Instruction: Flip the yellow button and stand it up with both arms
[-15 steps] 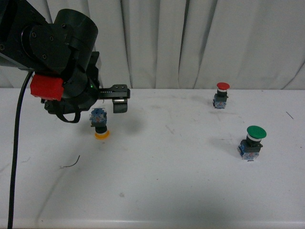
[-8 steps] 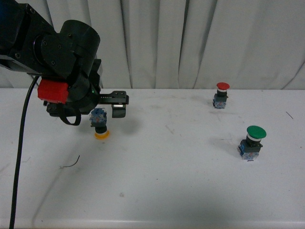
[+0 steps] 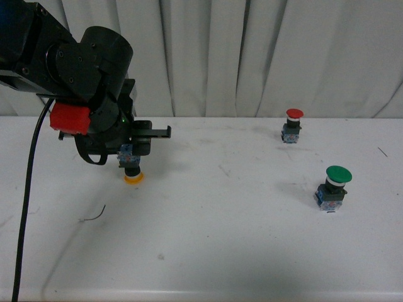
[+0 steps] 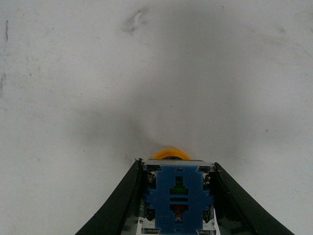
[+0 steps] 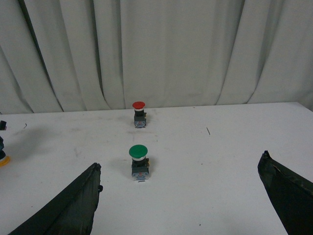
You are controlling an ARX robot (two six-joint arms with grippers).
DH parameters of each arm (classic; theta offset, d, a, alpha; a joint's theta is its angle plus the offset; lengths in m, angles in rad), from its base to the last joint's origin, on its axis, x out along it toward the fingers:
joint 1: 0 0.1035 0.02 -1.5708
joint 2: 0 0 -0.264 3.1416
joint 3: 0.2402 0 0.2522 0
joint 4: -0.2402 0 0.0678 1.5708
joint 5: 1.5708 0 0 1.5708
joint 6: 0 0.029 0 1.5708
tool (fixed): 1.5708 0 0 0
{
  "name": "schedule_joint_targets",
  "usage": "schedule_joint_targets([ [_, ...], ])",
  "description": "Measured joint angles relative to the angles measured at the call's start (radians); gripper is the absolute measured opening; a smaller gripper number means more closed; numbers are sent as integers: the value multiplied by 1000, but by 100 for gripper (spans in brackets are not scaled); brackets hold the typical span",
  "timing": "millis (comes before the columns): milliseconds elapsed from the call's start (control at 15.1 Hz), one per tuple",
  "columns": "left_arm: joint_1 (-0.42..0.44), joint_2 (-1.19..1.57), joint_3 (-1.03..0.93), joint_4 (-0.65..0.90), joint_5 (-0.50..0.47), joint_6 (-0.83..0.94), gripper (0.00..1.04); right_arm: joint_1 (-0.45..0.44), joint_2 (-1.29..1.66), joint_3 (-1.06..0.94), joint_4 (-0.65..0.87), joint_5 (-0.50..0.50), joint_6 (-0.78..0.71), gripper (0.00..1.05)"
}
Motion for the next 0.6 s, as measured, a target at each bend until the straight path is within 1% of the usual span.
schedule_joint_targets([
  [66,-3,-1,0,-4,-1,0,35,0,0,0,0,0,0,98],
  [199,-8,-14,-2,-28,-1,0,34,0,0,0,0,0,0,98],
  [398,-39,-178,-104,50,-3,37,33,0,0,0,0,0,0,98],
  [597,-105,-441,-289,172,-4,77,33,0,0,0,0,0,0,98],
])
